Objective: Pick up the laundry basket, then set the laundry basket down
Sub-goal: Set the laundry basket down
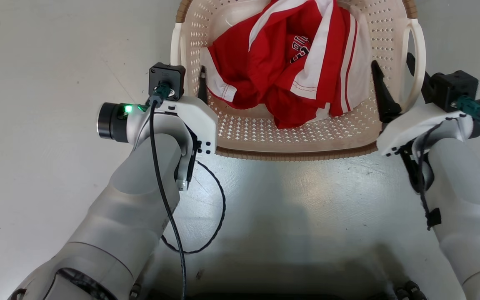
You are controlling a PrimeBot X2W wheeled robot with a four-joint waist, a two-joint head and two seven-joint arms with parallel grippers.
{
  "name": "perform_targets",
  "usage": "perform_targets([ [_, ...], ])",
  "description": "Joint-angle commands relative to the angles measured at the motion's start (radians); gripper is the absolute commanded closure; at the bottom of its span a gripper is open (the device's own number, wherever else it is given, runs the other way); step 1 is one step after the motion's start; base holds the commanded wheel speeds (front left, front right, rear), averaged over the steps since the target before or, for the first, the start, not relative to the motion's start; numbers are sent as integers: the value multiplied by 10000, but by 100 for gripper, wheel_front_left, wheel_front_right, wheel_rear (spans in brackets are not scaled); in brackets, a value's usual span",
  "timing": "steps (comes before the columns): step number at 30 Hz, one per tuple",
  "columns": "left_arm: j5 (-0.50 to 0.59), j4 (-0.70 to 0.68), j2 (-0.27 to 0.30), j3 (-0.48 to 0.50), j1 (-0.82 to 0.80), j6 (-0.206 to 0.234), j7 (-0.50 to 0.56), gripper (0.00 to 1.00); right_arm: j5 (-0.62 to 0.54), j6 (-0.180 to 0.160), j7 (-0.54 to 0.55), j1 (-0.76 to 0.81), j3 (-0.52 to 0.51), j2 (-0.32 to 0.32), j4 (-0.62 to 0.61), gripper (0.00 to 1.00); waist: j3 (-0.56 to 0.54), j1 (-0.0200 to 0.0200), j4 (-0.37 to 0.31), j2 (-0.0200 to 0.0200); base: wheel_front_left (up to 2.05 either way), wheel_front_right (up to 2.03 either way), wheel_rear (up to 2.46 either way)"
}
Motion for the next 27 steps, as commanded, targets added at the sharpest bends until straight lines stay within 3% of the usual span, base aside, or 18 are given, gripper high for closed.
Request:
perform_targets([
  [1,-98,-36,191,99,166,23,6,0,-93,65,-109,382,151,225,-110,0,-4,0,-3,0,0,0,0],
  [20,-532,487,191,-225,240,236,6,0,-676,65,-109,821,-745,600,-683,0,-865,0,-212,0,0,0,0],
  [27,134,-498,191,598,987,437,6,0,-813,65,-109,1408,-1166,715,-987,0,-2158,0,-211,0,0,0,0],
])
